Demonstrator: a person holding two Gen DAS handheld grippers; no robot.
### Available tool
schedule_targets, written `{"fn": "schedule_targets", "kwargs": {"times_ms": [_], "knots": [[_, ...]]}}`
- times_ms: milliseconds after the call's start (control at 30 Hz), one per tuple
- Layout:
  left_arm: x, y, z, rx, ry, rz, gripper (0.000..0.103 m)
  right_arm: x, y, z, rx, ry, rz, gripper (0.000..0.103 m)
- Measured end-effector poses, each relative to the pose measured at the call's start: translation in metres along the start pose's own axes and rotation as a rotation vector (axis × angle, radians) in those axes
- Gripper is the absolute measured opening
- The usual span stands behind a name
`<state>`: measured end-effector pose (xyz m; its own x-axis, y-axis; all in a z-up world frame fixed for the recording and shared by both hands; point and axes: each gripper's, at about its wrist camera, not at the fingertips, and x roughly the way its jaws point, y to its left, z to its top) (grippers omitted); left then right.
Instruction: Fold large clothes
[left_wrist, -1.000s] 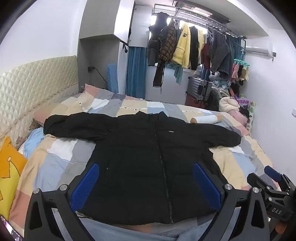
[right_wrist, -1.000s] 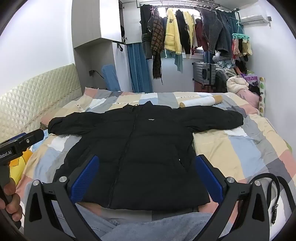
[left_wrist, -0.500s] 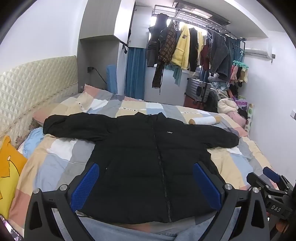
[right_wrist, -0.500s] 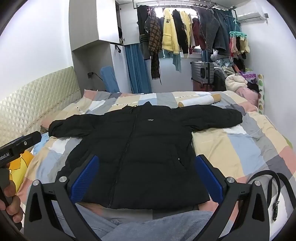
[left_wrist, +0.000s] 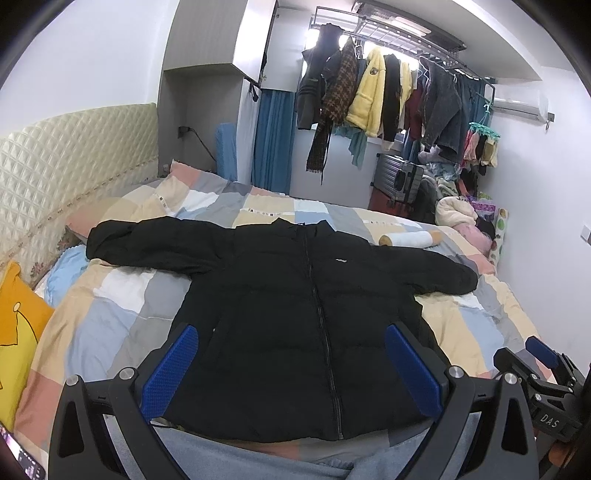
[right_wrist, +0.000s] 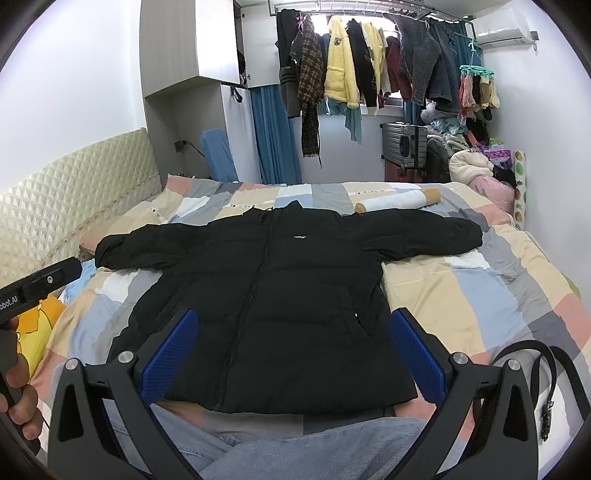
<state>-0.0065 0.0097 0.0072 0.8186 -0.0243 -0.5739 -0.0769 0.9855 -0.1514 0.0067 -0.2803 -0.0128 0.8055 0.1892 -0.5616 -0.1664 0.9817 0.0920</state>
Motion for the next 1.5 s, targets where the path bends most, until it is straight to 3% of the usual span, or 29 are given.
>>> {"fn": "schedule_targets", "kwargs": {"times_ms": [1500], "knots": [[0.002,-0.006,-0.005,0.028,-0.001,-0.009,0.102,-0.001,-0.011,-0.011,0.023,0.021,-0.016,0.103]]}}
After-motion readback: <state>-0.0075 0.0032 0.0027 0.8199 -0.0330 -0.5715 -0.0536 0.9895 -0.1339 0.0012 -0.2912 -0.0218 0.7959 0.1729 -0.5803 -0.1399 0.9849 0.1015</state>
